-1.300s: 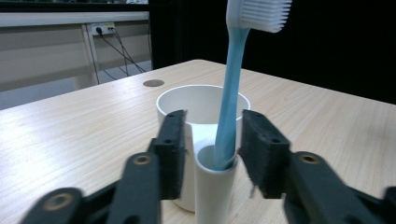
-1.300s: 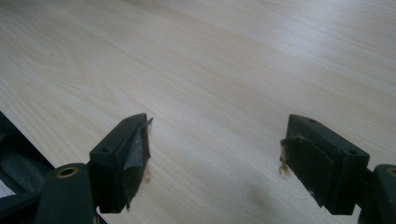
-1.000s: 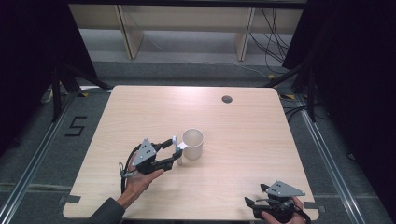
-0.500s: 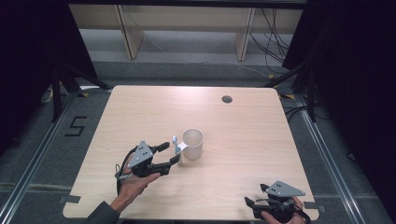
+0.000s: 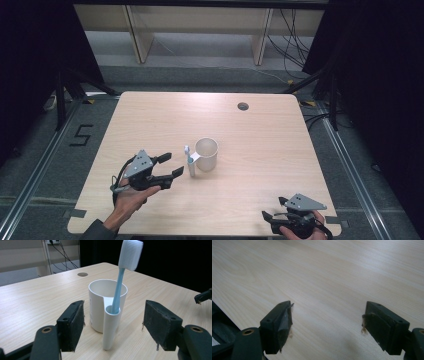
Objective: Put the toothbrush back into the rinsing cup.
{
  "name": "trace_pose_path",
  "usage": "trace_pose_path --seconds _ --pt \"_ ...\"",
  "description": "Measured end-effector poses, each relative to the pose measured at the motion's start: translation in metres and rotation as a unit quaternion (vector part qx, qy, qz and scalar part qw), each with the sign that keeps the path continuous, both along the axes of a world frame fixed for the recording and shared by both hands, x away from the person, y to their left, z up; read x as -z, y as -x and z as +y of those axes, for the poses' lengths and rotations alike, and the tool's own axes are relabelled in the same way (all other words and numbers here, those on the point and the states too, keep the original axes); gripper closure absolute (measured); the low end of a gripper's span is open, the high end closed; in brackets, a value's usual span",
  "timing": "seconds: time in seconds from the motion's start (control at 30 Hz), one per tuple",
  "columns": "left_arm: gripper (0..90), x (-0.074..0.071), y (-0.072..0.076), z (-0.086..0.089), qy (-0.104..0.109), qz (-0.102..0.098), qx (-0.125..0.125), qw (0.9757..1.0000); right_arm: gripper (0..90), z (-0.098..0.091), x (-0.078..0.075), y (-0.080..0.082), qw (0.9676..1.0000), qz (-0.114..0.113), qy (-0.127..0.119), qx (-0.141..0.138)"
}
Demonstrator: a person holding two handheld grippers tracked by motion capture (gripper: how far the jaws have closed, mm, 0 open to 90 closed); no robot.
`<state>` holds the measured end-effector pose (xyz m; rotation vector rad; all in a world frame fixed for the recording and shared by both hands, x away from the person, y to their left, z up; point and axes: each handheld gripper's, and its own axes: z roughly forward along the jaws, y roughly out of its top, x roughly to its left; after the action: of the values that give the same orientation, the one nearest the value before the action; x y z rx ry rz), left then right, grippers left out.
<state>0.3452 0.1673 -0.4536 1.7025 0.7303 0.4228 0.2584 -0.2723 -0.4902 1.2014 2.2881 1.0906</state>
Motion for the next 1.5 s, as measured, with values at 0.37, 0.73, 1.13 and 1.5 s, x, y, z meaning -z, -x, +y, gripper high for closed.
trace_pose_path --seconds 0.37,0.73,1.13,1.5 --pt "28.9 0.001 0.003 0.016 -0.011 0.015 -0.006 0.9998 23.6 -0.001 -0.001 0.0 1.0 -0.002 0.003 0.004" --pt "26.8 0.001 0.005 0.029 -0.013 0.024 -0.013 0.9996 23.6 -0.001 -0.001 0.0 1.0 -0.002 0.003 0.004" --pt "23.9 0.012 0.01 0.044 -0.03 0.041 -0.028 0.9983 23.6 -0.001 -0.001 0.0 1.0 -0.002 0.003 0.005" --pt "22.7 0.019 0.017 0.053 -0.034 0.046 -0.029 0.9979 23.6 -0.001 -0.001 -0.001 1.0 0.001 -0.001 0.002"
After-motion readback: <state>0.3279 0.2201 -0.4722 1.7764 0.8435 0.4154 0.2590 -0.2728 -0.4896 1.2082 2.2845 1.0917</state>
